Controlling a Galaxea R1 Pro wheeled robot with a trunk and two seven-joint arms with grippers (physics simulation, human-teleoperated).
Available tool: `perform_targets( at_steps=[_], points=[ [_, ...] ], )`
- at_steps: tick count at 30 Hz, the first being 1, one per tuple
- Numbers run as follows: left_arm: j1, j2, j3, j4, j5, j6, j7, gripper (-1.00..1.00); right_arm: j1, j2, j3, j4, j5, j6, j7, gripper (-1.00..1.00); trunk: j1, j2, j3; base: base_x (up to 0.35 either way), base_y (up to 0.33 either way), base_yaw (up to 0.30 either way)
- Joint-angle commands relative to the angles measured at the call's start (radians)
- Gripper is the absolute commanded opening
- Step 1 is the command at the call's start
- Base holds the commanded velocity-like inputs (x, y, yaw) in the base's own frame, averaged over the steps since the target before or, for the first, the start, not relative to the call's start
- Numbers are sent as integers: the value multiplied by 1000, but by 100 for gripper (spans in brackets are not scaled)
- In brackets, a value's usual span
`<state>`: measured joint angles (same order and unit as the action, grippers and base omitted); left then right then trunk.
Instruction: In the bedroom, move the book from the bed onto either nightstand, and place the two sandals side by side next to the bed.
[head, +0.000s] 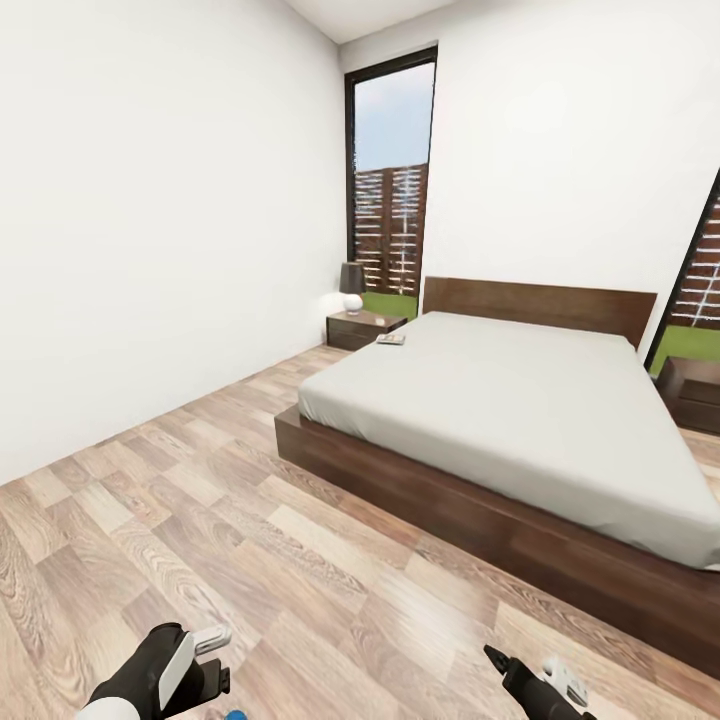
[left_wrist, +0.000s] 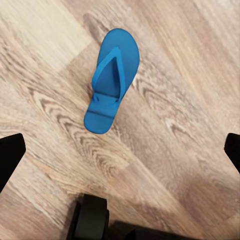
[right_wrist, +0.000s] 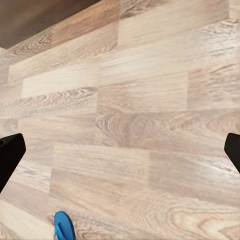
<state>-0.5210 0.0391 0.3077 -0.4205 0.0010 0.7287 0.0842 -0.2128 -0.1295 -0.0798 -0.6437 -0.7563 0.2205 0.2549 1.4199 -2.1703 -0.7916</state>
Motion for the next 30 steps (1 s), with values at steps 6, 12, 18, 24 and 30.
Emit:
perform_targets(
  at_steps=[6,12,18,24,30],
  points=[
    [-1,-2,4,-1,1,5,2,100,0,1,-3,-1,-7,8,3,100,23,-43,-20,0,0,0],
    [-1,-2,4,-1,1,5,3,100,0,1,-3,-1,-6,8,3,100,46,-85,-39,0,0,0],
    [-1,-2,4,-1,1,5,3,100,0,1,-3,-1,-6,8,3,100,69,-127,-58,0,0,0],
    [-1,-2,5,-1,1,5,3,100,0,1,-2,-1,-6,7,3,100,92,-169,-76,0,0,0],
    [-1,-1,5,-1,1,5,3,100,0,1,-2,-1,-6,7,3,100,115,-211,-95,0,0,0]
  ],
)
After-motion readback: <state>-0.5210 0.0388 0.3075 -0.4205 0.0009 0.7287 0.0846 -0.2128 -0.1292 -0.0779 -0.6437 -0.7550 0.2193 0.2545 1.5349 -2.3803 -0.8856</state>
